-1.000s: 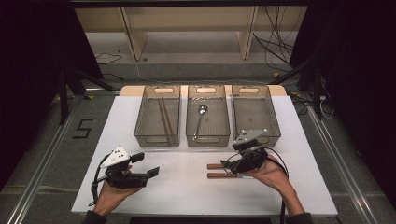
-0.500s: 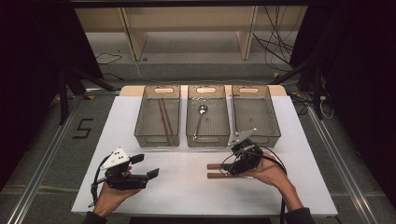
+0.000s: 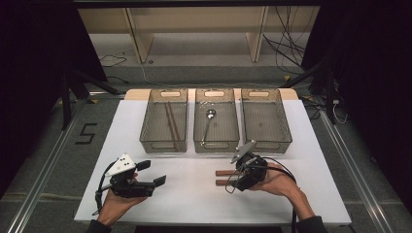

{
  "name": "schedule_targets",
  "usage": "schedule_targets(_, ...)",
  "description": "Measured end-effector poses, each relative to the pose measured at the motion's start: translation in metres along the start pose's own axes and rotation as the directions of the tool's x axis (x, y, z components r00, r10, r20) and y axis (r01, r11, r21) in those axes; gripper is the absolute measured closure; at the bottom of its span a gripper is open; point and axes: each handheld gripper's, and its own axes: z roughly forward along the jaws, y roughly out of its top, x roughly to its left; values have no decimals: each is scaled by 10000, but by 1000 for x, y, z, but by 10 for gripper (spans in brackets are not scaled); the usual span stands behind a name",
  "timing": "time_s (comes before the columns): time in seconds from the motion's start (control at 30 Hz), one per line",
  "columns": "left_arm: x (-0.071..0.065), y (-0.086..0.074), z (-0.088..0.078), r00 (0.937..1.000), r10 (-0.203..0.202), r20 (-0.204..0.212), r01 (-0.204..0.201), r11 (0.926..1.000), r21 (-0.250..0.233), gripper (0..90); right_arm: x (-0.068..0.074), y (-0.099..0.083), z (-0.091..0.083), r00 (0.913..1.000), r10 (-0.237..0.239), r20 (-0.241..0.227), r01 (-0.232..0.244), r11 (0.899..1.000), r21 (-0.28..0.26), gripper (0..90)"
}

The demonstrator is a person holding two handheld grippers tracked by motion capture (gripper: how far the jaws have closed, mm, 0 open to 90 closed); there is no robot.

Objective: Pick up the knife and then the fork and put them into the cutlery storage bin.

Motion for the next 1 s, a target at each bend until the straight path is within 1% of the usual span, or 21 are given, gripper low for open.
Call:
schedule_targets(0.03,0,0,0,10000,0,13,0,10000,1,154,0,1,2,9999,-137,-46,138,9998,160,367)
schedule_targets(0.2,0,0,0,10000,-8,25,8,10000,-54,154,1,3,10,9994,-307,-160,316,9974,640,417)
schedule_targets(0.27,0,0,0,10000,-7,39,8,10000,-60,154,2,4,13,9986,-504,-167,516,9953,816,432)
schedule_targets(0.3,0,0,0,10000,-2,45,2,10000,-55,154,2,5,15,9989,-410,-206,427,9953,868,439)
schedule_targets(0.33,0,0,0,10000,11,47,-11,10000,-42,154,2,4,16,9980,-604,-189,620,9935,960,448)
schedule_targets(0.37,0,0,0,10000,25,51,-25,10000,-42,154,3,5,16,9985,-505,-233,529,9919,1155,456)
schedule_targets(0.4,0,0,0,10000,32,53,-32,10000,-40,154,2,5,17,9971,-727,-206,746,9910,1110,468)
schedule_targets(0.43,0,0,0,10000,10,54,-10,10000,-40,154,3,6,17,9974,-680,-216,703,9893,1279,478)
schedule_targets(0.47,0,0,0,10000,10,53,-9,10000,-39,154,2,5,18,9965,-813,-218,833,9889,1233,485)
schedule_targets(0.6,0,0,0,10000,-15,52,15,10000,-57,154,2,6,22,9959,-855,-287,887,9859,1422,515)
schedule_targets(0.63,0,0,0,10000,-15,51,15,10000,-41,154,2,6,23,9953,-932,-275,964,9828,1574,527)
schedule_targets(0.67,0,0,0,10000,-12,49,12,10000,-34,154,2,6,25,9958,-890,-223,914,9827,1609,534)
schedule_targets(0.7,0,0,0,10000,-14,50,14,10000,-33,154,1,6,26,9946,-1015,-198,1034,9794,1736,539)
schedule_targets(0.77,0,0,0,10000,-15,54,15,10000,-30,154,1,6,27,9949,-974,-259,1005,9765,1906,552)
schedule_targets(0.8,1,0,0,10000,2,51,-2,10000,-7,154,1,6,28,9958,-887,-241,917,9770,1923,556)
schedule_targets(0.83,1,0,0,10000,5,51,-5,10000,3,154,0,7,29,9940,-1061,-268,1094,9725,2054,563)
schedule_targets(0.87,1,0,0,10000,9,51,-9,10000,7,154,1,7,30,9957,-896,-227,923,9744,2052,573)
schedule_targets(0.9,1,0,1,10000,14,53,-14,10000,12,154,0,8,31,9942,-1033,-313,1076,9708,2143,583)
schedule_targets(0.93,1,0,1,10000,15,56,-15,10000,12,154,1,9,31,9953,-925,-300,968,9722,2132,590)
schedule_targets(0.97,1,0,0,10000,11,53,-11,10000,10,154,0,9,31,9940,-1035,-353,1088,9684,2243,600)
schedule_targets(1.0,1,0,0,10000,7,55,-7,10000,9,154,0,10,31,9943,-1004,-371,1063,9678,2281,608)
